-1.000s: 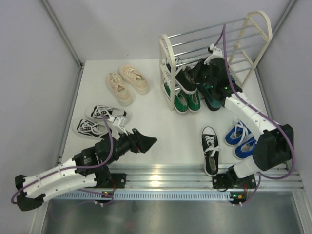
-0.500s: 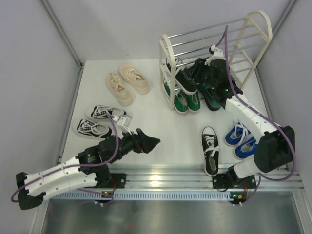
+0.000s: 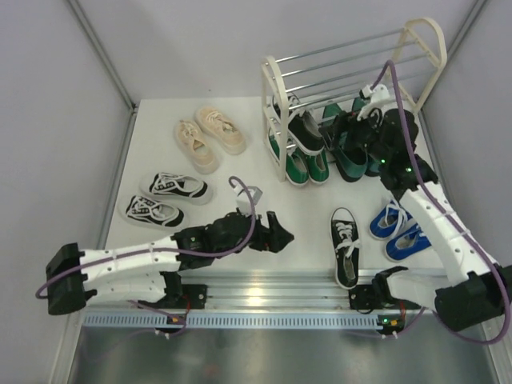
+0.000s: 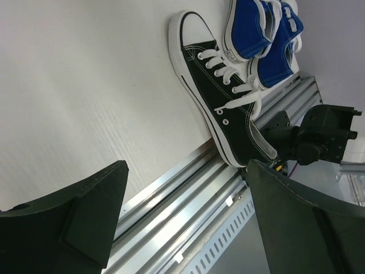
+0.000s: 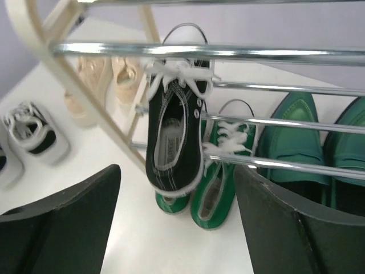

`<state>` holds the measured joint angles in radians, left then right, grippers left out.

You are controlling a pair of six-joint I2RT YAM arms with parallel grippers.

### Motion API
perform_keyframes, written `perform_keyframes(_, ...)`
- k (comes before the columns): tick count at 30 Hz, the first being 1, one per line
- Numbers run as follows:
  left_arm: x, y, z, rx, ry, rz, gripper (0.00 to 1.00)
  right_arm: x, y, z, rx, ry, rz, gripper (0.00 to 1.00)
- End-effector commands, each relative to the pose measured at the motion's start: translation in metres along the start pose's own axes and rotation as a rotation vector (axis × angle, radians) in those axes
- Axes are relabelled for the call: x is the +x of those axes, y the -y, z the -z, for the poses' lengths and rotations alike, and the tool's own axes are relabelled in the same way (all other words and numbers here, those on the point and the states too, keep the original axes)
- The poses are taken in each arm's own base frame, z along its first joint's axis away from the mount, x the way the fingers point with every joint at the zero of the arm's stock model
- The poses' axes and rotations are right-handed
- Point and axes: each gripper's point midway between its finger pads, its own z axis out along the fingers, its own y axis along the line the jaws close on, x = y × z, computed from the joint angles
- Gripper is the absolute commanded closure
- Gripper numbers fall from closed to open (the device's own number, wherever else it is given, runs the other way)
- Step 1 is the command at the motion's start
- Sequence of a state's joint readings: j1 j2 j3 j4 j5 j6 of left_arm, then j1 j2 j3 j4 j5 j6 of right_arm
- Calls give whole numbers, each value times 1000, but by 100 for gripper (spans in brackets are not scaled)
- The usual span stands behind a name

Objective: Place and organize the shoes onto the shoe shelf
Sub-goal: Pick up the shoe at the center of the board.

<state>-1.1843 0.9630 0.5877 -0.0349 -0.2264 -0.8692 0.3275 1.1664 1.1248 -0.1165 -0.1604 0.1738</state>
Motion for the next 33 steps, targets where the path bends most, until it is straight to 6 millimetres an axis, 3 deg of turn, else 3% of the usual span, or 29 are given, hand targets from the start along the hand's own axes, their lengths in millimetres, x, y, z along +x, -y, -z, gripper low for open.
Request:
perform_keyframes(1,-12,52,-20,97,35,-4,9,33,-18,49,-267,-152,291,19)
perform_keyframes(2,0,47,-35,59,7,-19,9,37,-18,62,-305,-158,372,17)
perform_keyframes(3,4,53,-41,62,1,-14,10,59,-10,76,-304,-244,350,16)
perform_keyframes(4,6,67,-46,78,-6,-13,10,66,-8,84,-310,-264,355,15)
perform_keyframes(6,25,64,-69,35,-51,-15,11,76,0,102,-312,-280,405,14)
perform_keyframes(7,24,77,-76,47,-51,-11,11,90,6,109,-301,-313,394,14)
perform_keyframes(9,44,72,-97,12,-98,-9,14,97,16,120,-267,-318,406,13)
perform_keyframes(10,42,85,-103,33,-97,-3,16,100,18,124,-258,-320,401,13)
perform_keyframes(11,56,78,-116,3,-125,-14,17,100,18,129,-251,-306,412,13)
perform_keyframes(16,72,90,-143,5,-158,-32,23,106,31,137,-189,-287,391,12)
perform_keyframes(25,111,67,-181,-100,-218,-107,32,112,41,143,-159,-284,338,11)
perform_keyframes(28,117,61,-188,-127,-219,-138,39,112,42,143,-162,-284,333,11)
perform_keyframes(32,116,54,-190,-145,-204,-174,61,112,42,144,-163,-292,329,11)
perform_keyframes(33,115,53,-189,-147,-199,-177,70,112,42,144,-164,-294,329,11)
